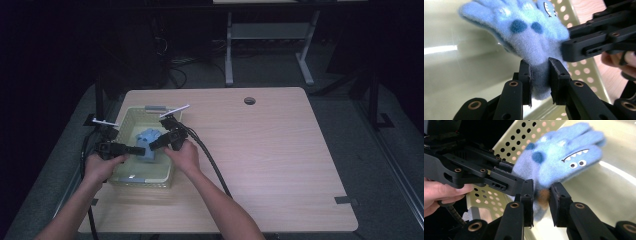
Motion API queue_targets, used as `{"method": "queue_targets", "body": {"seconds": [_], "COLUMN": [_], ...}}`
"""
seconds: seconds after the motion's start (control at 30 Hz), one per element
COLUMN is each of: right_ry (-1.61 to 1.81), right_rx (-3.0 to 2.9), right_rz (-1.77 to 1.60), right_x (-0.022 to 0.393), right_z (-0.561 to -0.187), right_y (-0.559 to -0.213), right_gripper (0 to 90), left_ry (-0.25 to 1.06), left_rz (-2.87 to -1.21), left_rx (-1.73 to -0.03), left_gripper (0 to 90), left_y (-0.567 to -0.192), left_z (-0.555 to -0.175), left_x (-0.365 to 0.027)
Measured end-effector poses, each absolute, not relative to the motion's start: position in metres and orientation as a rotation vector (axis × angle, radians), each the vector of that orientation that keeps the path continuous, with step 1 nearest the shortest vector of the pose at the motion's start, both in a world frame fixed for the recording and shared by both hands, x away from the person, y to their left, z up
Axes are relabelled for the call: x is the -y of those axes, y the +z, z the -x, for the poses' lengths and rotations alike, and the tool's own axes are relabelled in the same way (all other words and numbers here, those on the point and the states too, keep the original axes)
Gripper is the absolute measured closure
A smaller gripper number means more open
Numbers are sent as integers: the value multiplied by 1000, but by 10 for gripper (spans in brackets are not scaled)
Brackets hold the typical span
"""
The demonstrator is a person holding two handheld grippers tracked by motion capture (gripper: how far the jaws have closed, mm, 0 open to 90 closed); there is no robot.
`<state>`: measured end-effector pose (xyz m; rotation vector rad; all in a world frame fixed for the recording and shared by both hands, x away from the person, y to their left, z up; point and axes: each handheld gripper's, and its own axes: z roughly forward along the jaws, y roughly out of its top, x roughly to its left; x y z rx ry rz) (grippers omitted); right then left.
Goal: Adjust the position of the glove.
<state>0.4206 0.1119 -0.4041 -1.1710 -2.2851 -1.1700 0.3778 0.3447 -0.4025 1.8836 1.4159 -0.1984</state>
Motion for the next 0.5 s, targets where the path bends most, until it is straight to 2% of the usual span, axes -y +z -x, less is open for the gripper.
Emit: {"method": "queue_targets", "body": {"seconds": [0.23, 0.3, 0.33, 0.5], "right_ry": [-1170, -1176, -1177, -1178], "right_rx": [2289, 2288, 2290, 2293], "right_rz": [1179, 1171, 1176, 1162], "right_x": [-105, -103, -103, -102], "right_z": [-420, -420, -419, -418], "right_y": [-404, -403, -402, -401], "right_gripper": [749, 748, 749, 749], "left_ry": [-161, -157, -138, -117], "left_rz": [-2013, -2044, -2113, -2155], "left_rx": [-1486, -1502, -1517, -1530], "left_gripper": [732, 717, 707, 640], "left_y": [-412, -414, -412, -408], "left_z": [-381, -382, -383, -384], "left_x": [-336, -332, -327, -326]}}
